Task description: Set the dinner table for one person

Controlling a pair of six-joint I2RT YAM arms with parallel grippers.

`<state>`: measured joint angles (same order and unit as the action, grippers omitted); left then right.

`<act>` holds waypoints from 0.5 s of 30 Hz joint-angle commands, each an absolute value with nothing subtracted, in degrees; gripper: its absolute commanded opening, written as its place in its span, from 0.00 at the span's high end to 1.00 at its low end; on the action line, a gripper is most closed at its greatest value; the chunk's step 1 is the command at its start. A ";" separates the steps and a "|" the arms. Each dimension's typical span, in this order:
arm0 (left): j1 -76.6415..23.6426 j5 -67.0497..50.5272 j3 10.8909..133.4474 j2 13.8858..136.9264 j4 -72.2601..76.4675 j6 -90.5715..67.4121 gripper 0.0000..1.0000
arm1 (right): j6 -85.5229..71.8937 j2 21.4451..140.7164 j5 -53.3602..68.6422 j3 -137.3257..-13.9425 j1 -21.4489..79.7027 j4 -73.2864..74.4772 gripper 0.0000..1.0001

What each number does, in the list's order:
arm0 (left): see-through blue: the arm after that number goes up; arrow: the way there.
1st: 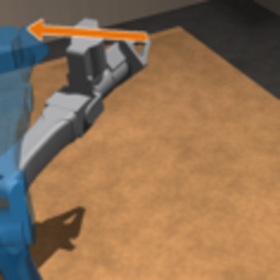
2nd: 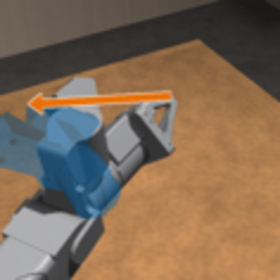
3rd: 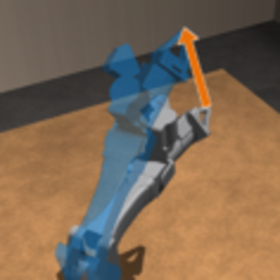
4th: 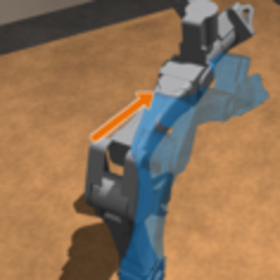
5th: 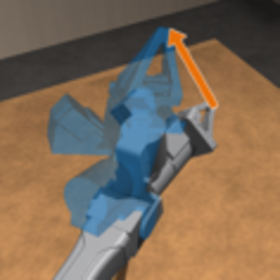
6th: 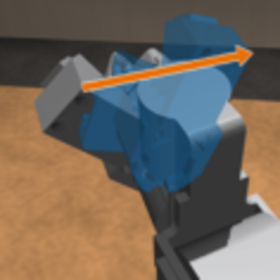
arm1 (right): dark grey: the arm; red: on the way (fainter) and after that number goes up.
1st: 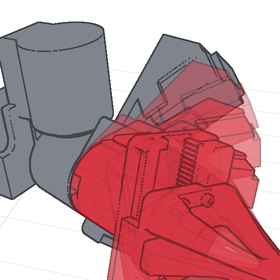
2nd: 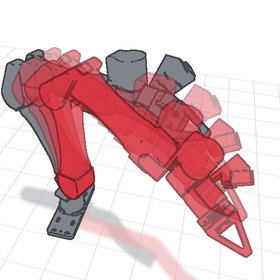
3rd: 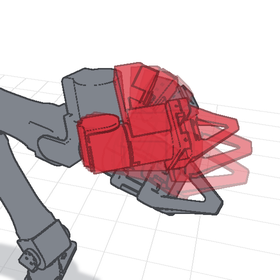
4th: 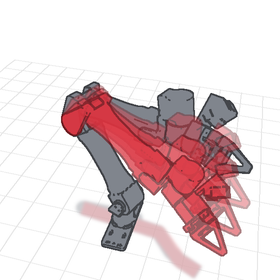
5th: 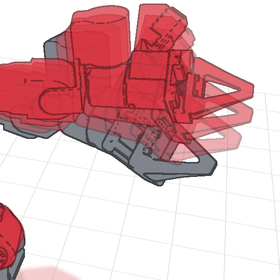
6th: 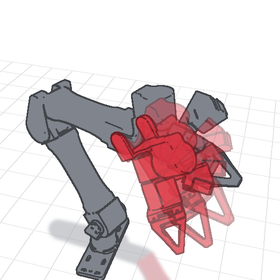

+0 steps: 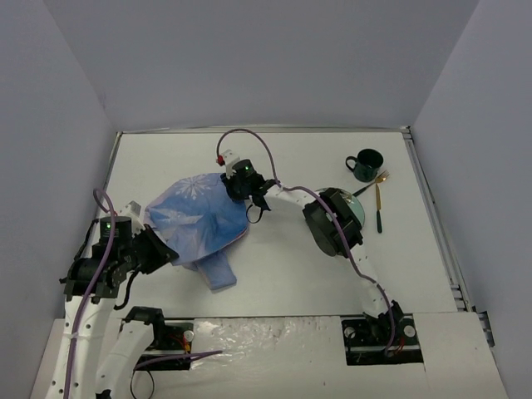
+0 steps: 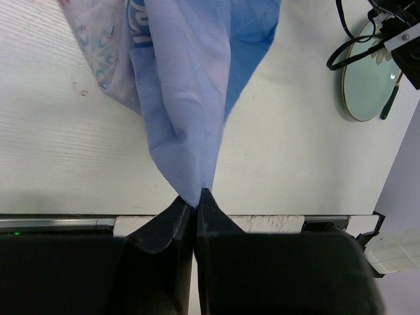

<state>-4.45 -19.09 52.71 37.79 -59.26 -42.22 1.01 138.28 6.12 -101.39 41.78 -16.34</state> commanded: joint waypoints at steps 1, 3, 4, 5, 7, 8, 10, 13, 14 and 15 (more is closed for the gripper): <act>-4.57 -17.42 54.46 39.31 -58.43 -42.80 1.00 | -2.16 131.88 -3.89 -91.41 40.75 -12.62 0.95; -4.57 -16.86 54.18 40.08 -57.59 -42.73 1.00 | -4.71 127.34 -9.49 -85.24 40.69 -12.13 1.00; -4.57 -16.68 53.85 40.49 -57.09 -42.72 1.00 | -6.16 125.16 -12.17 -82.53 40.69 -11.79 1.00; -4.57 -16.53 53.46 40.93 -56.55 -42.71 1.00 | -7.73 123.00 -14.86 -79.88 40.69 -11.45 1.00; -4.48 -16.25 53.01 42.20 -55.06 -42.55 1.00 | -13.54 117.48 -21.12 -73.88 40.44 -8.36 1.00; -4.53 -15.80 52.68 42.87 -54.47 -42.49 1.00 | -16.04 115.73 -22.05 -71.69 40.43 -6.74 1.00; -4.57 -15.09 52.38 44.19 -53.07 -42.33 1.00 | -20.81 111.82 -22.70 -67.71 40.49 -2.33 0.99; -4.54 -12.98 53.04 46.93 -52.24 -41.44 1.00 | -26.89 107.88 -19.66 -60.70 41.36 1.78 0.91; -4.50 -11.47 53.65 47.89 -52.41 -40.83 1.00 | -28.69 106.57 -18.66 -59.38 41.71 2.92 0.86; -4.48 -9.85 54.40 48.77 -52.58 -40.31 1.00 | -29.60 105.38 -17.19 -58.07 41.95 3.52 0.80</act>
